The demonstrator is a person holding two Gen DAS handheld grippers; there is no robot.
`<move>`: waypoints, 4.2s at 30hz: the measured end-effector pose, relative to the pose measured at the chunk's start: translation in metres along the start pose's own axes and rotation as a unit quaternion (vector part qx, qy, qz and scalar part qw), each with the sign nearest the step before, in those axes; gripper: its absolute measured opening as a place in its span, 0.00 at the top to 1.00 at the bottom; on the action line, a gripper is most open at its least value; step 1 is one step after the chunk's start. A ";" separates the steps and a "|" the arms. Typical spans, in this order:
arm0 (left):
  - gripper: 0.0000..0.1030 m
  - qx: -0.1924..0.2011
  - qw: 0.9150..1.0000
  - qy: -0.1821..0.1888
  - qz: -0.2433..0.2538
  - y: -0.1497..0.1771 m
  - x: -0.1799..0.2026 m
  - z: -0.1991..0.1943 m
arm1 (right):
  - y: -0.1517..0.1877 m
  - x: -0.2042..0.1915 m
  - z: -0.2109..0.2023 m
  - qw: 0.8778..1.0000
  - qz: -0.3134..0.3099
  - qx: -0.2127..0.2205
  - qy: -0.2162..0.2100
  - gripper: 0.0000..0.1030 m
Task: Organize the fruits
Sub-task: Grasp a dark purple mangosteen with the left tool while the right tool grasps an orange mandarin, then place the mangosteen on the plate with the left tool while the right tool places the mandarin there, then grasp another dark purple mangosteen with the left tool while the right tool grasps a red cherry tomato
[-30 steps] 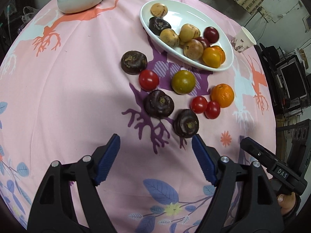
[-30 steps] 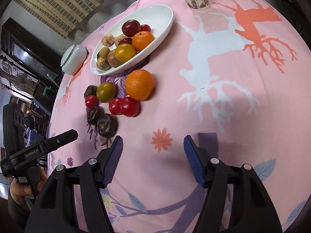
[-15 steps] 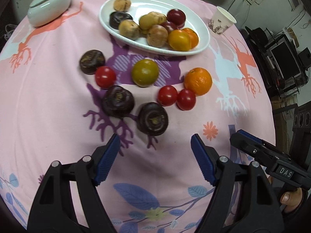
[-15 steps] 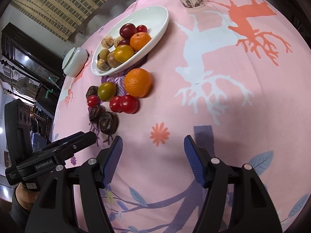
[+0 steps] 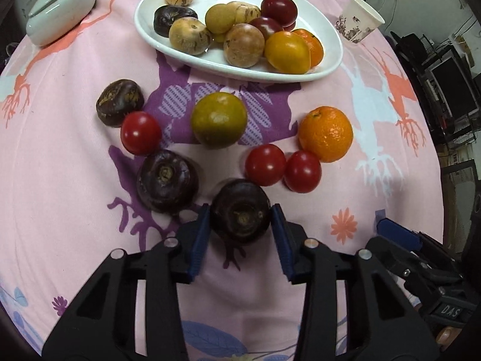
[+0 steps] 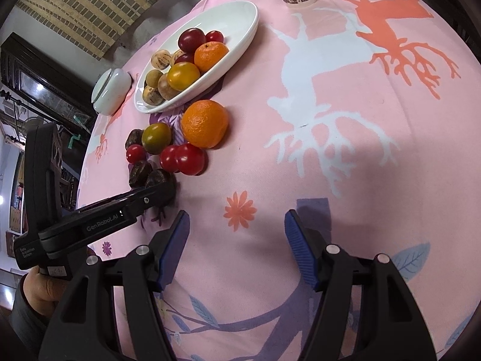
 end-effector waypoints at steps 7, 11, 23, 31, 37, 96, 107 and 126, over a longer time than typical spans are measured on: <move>0.60 0.008 1.000 0.014 -0.009 0.010 -0.011 -0.017 | -0.021 -0.019 0.001 0.999 -0.035 0.011 -0.001 0.36; 0.60 0.014 1.000 0.014 -0.008 0.014 -0.014 -0.026 | -0.044 -0.038 0.009 0.998 -0.058 0.028 0.002 0.36; 0.60 0.010 0.999 0.024 -0.020 0.015 -0.026 -0.029 | -0.077 -0.046 0.057 0.995 -0.080 0.016 0.053 0.58; 0.60 0.030 0.999 0.024 -0.010 0.005 -0.030 -0.046 | -0.083 -0.034 0.014 0.997 -0.047 0.050 0.024 0.58; 0.60 0.067 0.997 0.031 -0.002 -0.028 -0.030 -0.073 | -0.093 -0.042 -0.019 0.995 -0.055 0.080 0.006 0.58; 0.31 0.051 0.996 -0.013 -0.078 -0.018 -0.087 -0.066 | -0.132 -0.038 0.007 0.996 -0.041 0.079 0.023 0.35; 0.31 0.060 0.997 -0.009 -0.040 0.001 -0.062 -0.065 | -0.036 -0.006 -0.011 0.999 0.009 0.042 0.034 0.34; 0.52 0.035 0.999 -0.019 -0.006 -0.019 -0.041 -0.021 | -0.026 0.003 -0.015 0.999 0.021 0.037 0.005 0.34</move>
Point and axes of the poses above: each gripper's, at about its wrist camera, not at the fingertips, and z roughly the way its jaws point, x to its right, y to its underside, the point moved 8 cm from there along z, roughly the way its jaws point, and after that the axes turned 1 degree about y, right-handed, at the moved point
